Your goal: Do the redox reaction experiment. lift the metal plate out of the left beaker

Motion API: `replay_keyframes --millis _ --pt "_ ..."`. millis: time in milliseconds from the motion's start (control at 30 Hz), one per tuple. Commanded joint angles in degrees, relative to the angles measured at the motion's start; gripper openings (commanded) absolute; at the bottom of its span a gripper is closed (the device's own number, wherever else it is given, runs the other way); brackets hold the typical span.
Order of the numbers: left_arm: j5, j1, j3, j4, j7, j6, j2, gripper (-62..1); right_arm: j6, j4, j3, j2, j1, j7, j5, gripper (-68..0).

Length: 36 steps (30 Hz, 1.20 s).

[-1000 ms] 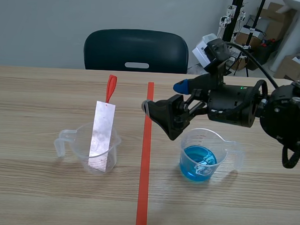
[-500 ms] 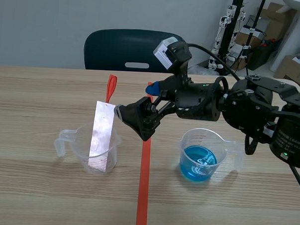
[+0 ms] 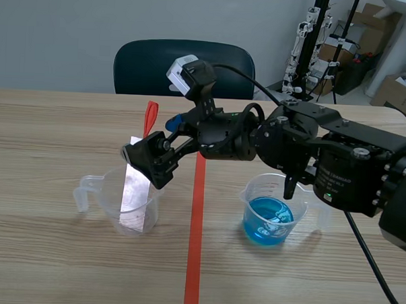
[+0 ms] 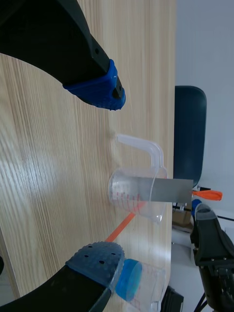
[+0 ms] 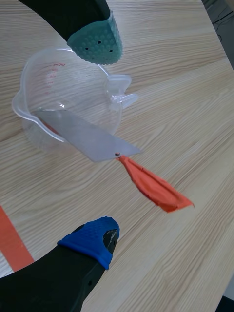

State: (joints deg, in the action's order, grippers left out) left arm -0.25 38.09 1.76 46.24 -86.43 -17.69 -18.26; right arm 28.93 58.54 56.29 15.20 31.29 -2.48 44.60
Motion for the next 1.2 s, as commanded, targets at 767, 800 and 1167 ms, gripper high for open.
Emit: replay_keyframes --millis 767,800,1167 --pt "4.44 -10.12 0.17 -4.20 -2.60 1.01 0.15 -4.1 -3.82 -6.60 -0.28 -7.45 3.02 -3.23 0.90 -9.9" --pt "4.39 -10.21 0.17 -4.20 -2.60 1.03 0.13 -4.1 -3.82 -6.60 -0.28 -7.45 3.02 -3.19 0.90 -11.9" --pt "6.12 -10.34 0.17 -4.20 -2.60 1.03 0.13 -4.1 -3.82 -6.60 -0.28 -7.63 3.04 -3.76 0.85 -27.9"
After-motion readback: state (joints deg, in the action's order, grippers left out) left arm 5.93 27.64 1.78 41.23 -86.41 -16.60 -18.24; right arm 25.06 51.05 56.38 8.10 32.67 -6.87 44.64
